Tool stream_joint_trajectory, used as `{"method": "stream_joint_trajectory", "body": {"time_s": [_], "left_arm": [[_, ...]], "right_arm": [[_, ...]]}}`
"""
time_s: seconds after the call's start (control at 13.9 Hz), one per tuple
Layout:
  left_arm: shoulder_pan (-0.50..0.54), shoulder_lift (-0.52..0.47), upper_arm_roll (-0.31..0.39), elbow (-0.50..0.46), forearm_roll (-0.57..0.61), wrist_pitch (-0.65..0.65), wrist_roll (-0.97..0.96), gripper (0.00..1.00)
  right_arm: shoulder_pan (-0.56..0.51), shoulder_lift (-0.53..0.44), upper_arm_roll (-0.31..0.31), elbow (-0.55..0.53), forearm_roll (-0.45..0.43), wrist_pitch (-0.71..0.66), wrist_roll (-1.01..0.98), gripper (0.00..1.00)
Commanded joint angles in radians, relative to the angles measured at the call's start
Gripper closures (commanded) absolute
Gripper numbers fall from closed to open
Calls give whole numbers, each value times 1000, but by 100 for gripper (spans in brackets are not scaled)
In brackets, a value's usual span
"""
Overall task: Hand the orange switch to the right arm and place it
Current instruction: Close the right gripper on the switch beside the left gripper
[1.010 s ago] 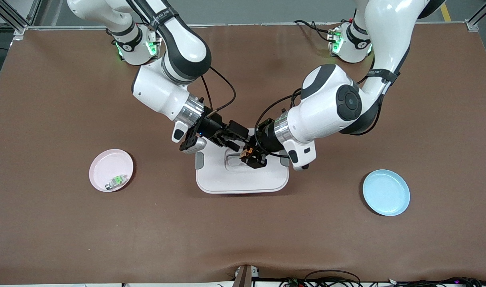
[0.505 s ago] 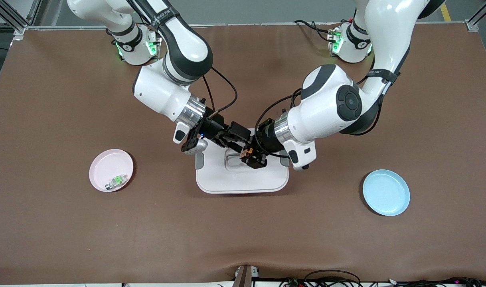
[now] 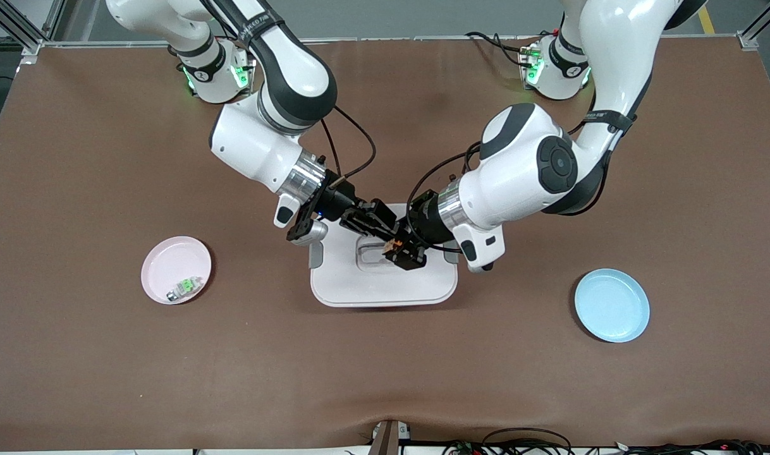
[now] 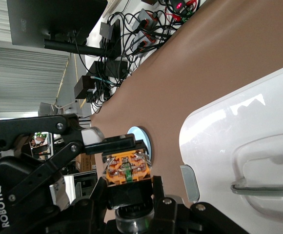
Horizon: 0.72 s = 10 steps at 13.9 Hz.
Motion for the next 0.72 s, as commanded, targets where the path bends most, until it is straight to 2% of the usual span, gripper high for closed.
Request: {"method": "stream_joint_trajectory", "body": {"time_s": [0.0,0.65], "left_arm": [[-9,4,3,14,-6,-2,15,100],[-12,4,3,14,-6,-2,15,100]], "right_arm": [[11,18,-4,30,10,9,11,100],[9,23,-4,32,13,0,27,100]]}}
